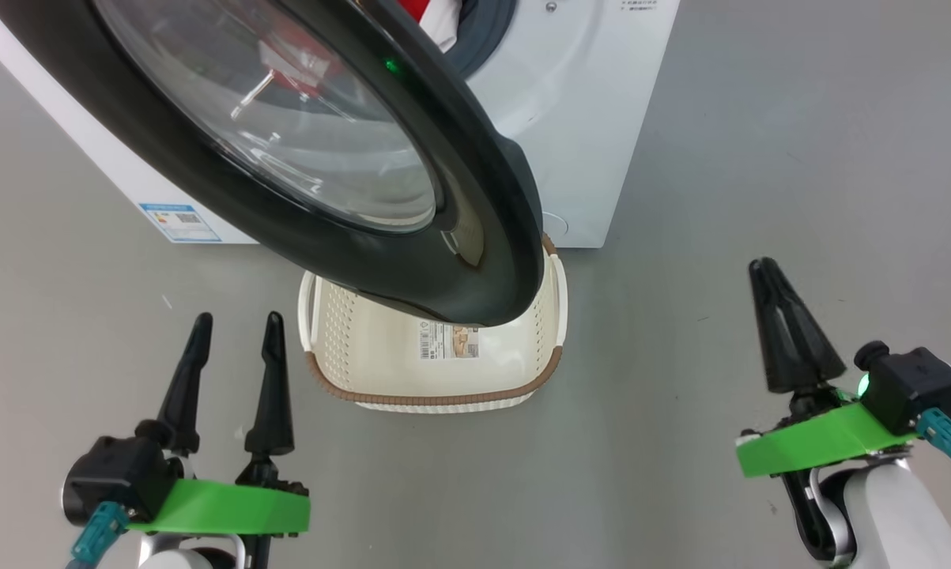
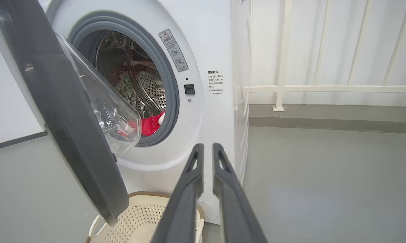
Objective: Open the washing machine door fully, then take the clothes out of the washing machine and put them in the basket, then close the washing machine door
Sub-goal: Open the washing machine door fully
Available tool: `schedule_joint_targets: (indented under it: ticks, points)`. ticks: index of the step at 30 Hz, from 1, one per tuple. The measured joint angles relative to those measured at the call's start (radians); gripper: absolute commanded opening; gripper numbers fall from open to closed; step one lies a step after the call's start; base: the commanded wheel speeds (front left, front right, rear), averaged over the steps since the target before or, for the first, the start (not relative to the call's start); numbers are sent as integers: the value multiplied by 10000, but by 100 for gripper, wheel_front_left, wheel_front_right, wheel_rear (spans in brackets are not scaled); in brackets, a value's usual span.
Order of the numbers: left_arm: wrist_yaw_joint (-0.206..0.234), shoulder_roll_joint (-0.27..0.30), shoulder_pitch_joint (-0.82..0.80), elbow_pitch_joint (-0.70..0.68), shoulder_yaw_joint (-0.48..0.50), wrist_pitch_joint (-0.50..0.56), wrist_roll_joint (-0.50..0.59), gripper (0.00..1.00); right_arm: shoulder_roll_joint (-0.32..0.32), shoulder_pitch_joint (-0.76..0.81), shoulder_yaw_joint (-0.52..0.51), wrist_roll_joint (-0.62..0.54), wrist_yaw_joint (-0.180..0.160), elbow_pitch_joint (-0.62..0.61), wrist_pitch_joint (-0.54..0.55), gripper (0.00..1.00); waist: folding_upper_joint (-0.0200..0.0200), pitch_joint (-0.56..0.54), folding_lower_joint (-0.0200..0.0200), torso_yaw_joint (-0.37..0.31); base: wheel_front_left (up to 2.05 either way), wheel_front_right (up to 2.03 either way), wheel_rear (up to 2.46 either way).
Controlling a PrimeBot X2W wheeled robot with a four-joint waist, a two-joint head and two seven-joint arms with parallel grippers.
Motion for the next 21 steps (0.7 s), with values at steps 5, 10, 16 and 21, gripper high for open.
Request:
schedule_joint_targets:
  ticks: [5, 10, 16, 21]
  points:
    - [48, 0, 0, -6, -27, 0, -2, 100, -2, -566, 128, 173, 0, 539, 0, 0, 0, 68, 0, 49, 0, 0, 0]
    - [73, 0, -1, -8, -109, 0, -4, 100, -6, -1393, 326, 1580, 0, 1271, 6, 0, 0, 95, -1, 163, 0, 0, 0]
    - [75, 0, -1, -17, -119, 0, -65, 100, -29, -2408, 725, 4268, 0, 1939, 545, 0, 0, 212, 0, 297, 0, 0, 0]
    - [75, 0, -5, -31, -157, 0, -77, 100, -58, -3122, 1095, 5992, 0, 2159, 1034, 0, 0, 342, 0, 367, 0, 0, 0]
